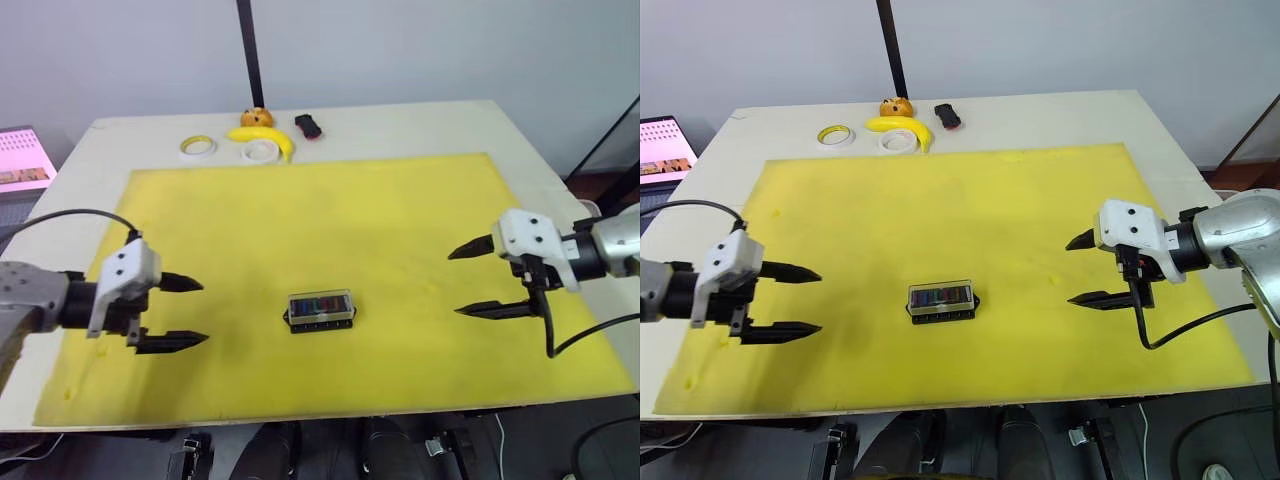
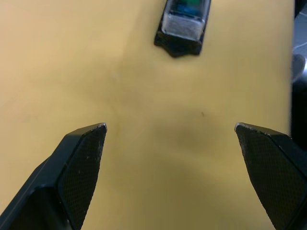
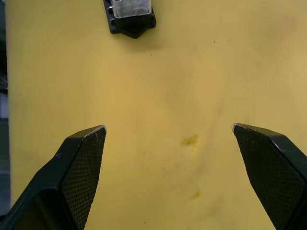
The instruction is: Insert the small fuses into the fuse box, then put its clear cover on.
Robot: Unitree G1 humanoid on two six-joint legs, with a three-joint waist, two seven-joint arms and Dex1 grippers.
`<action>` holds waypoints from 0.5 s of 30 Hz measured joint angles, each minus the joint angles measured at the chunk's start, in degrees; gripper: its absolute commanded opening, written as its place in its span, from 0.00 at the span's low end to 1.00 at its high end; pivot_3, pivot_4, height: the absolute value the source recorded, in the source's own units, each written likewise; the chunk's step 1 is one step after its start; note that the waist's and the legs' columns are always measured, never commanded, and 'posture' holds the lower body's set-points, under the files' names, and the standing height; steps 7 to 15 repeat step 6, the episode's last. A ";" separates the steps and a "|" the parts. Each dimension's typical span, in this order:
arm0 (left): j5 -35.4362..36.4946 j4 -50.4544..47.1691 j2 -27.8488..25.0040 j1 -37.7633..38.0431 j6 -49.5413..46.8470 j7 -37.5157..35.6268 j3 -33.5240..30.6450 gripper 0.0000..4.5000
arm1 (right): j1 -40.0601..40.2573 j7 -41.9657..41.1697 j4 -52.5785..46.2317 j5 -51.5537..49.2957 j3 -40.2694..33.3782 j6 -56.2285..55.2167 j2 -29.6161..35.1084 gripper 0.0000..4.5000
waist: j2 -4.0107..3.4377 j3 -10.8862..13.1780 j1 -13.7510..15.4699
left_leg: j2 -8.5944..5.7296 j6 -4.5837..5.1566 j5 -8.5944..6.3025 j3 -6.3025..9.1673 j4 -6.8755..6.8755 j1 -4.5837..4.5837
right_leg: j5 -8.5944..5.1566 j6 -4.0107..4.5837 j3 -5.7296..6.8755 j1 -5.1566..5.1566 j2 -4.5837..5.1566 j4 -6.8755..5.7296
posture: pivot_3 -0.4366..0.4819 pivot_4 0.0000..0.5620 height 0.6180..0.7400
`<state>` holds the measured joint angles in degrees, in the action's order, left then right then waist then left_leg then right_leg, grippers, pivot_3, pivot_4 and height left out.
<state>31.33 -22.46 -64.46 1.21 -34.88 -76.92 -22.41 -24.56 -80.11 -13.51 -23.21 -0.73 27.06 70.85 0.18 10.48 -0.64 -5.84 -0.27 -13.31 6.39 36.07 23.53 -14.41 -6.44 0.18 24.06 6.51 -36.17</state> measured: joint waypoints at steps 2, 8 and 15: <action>1.15 -1.51 -0.23 1.10 -1.47 0.16 -2.90 1.00 | -0.18 -0.23 0.36 0.13 0.08 -0.04 -0.01 1.00 | -0.02 0.02 0.14 | 0.00 0.00 0.00 0.00 0.04 0.00 | -0.05 0.09 0.00 -0.02 0.01 0.00 | 0.48 0.27 1.00; 2.48 -3.58 -0.39 2.74 -3.81 1.15 -5.97 1.00 | -1.54 -0.57 0.98 0.71 0.51 -0.61 -0.07 1.00 | -0.02 0.03 0.09 | -0.01 0.00 0.00 -0.02 0.04 0.00 | -0.05 0.09 -0.01 -0.03 0.02 0.01 | 0.48 0.27 1.00; 2.48 -3.58 -0.39 2.74 -3.81 1.15 -5.97 1.00 | -1.54 -0.57 0.98 0.71 0.51 -0.61 -0.07 1.00 | -0.02 0.03 0.09 | -0.01 0.00 0.00 -0.02 0.04 0.00 | -0.05 0.09 -0.01 -0.03 0.02 0.01 | 0.48 0.27 1.00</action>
